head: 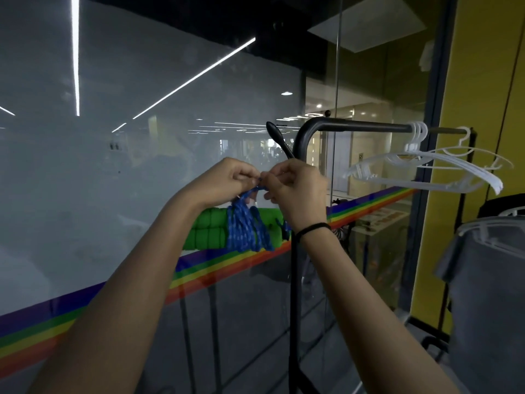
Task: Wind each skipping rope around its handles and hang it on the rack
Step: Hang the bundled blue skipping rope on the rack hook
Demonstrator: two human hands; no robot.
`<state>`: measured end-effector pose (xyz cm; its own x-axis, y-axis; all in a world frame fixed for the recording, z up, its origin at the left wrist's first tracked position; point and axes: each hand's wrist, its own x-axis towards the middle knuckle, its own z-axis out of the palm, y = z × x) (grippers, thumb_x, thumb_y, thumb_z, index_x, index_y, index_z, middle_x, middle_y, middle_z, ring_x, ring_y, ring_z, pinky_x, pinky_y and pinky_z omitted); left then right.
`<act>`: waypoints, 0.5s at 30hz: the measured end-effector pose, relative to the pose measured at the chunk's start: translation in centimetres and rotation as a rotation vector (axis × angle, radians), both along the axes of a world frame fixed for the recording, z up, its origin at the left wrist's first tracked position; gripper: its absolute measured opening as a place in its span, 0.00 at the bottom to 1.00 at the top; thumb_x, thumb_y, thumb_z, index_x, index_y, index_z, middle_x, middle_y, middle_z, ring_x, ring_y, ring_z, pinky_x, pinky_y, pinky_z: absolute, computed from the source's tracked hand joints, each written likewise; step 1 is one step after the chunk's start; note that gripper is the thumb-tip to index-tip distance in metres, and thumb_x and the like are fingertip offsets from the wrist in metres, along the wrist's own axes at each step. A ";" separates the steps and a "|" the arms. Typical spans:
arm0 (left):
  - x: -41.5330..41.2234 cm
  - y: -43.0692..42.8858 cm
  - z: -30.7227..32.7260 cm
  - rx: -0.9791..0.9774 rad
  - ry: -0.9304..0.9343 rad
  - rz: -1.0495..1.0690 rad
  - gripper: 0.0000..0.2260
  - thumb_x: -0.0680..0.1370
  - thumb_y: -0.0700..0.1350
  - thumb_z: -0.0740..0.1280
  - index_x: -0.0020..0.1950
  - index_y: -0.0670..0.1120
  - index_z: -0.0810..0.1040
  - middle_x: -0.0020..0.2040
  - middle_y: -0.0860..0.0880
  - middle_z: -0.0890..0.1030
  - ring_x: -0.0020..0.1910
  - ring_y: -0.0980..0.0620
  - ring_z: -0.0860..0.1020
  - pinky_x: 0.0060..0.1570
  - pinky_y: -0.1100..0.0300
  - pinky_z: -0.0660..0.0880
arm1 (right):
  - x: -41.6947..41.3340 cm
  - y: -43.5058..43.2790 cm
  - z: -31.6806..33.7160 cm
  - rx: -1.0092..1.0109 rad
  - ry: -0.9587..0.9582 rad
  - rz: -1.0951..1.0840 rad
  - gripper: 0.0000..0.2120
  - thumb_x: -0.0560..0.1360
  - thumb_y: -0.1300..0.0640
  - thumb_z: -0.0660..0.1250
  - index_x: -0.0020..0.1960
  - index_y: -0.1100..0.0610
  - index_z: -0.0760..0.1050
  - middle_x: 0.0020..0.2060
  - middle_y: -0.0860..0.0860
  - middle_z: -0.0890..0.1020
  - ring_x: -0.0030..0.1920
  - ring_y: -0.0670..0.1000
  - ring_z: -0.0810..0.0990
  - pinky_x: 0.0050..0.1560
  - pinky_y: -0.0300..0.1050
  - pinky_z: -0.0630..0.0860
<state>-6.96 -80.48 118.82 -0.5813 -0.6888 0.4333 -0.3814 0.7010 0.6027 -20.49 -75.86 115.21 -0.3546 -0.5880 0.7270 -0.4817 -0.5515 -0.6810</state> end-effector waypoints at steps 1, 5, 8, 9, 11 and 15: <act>0.4 0.0 0.4 -0.008 0.004 -0.002 0.08 0.79 0.37 0.60 0.52 0.40 0.78 0.36 0.47 0.79 0.28 0.63 0.77 0.29 0.72 0.73 | 0.3 0.0 0.1 -0.007 -0.001 0.018 0.04 0.72 0.59 0.69 0.40 0.58 0.76 0.31 0.53 0.83 0.27 0.45 0.81 0.32 0.39 0.80; 0.7 0.1 0.6 0.054 0.045 -0.054 0.08 0.80 0.39 0.60 0.47 0.46 0.78 0.36 0.49 0.80 0.30 0.60 0.78 0.31 0.69 0.74 | 0.0 -0.1 0.6 -0.049 0.026 -0.005 0.03 0.72 0.58 0.69 0.40 0.57 0.76 0.31 0.53 0.83 0.30 0.48 0.82 0.35 0.44 0.81; -1.0 -0.3 -0.6 0.108 0.072 -0.070 0.07 0.80 0.40 0.60 0.52 0.42 0.77 0.40 0.48 0.81 0.36 0.55 0.80 0.36 0.66 0.78 | -1.7 -0.6 0.4 -0.033 0.089 -0.108 0.03 0.71 0.56 0.70 0.39 0.53 0.77 0.33 0.51 0.83 0.34 0.50 0.82 0.38 0.48 0.81; -1.7 -0.5 -1.0 0.111 0.071 -0.063 0.08 0.80 0.40 0.59 0.53 0.42 0.77 0.42 0.47 0.81 0.39 0.53 0.80 0.39 0.64 0.78 | -2.2 -0.7 0.2 -0.017 0.103 -0.143 0.03 0.70 0.55 0.70 0.39 0.53 0.77 0.34 0.50 0.82 0.35 0.49 0.82 0.38 0.47 0.81; -3.1 -1.0 -1.9 0.103 0.091 -0.039 0.08 0.80 0.41 0.59 0.51 0.43 0.78 0.43 0.48 0.81 0.43 0.51 0.80 0.45 0.60 0.77 | -3.0 -1.0 -0.3 0.001 0.108 -0.192 0.03 0.71 0.54 0.70 0.40 0.53 0.78 0.32 0.47 0.81 0.34 0.46 0.80 0.37 0.45 0.79; -4.6 -2.1 -3.0 0.126 0.248 0.031 0.07 0.79 0.41 0.62 0.44 0.46 0.78 0.40 0.49 0.82 0.40 0.54 0.80 0.44 0.62 0.75 | -3.2 -1.4 -0.8 -0.004 0.104 -0.238 0.04 0.71 0.54 0.70 0.39 0.53 0.78 0.31 0.46 0.79 0.33 0.46 0.79 0.35 0.42 0.76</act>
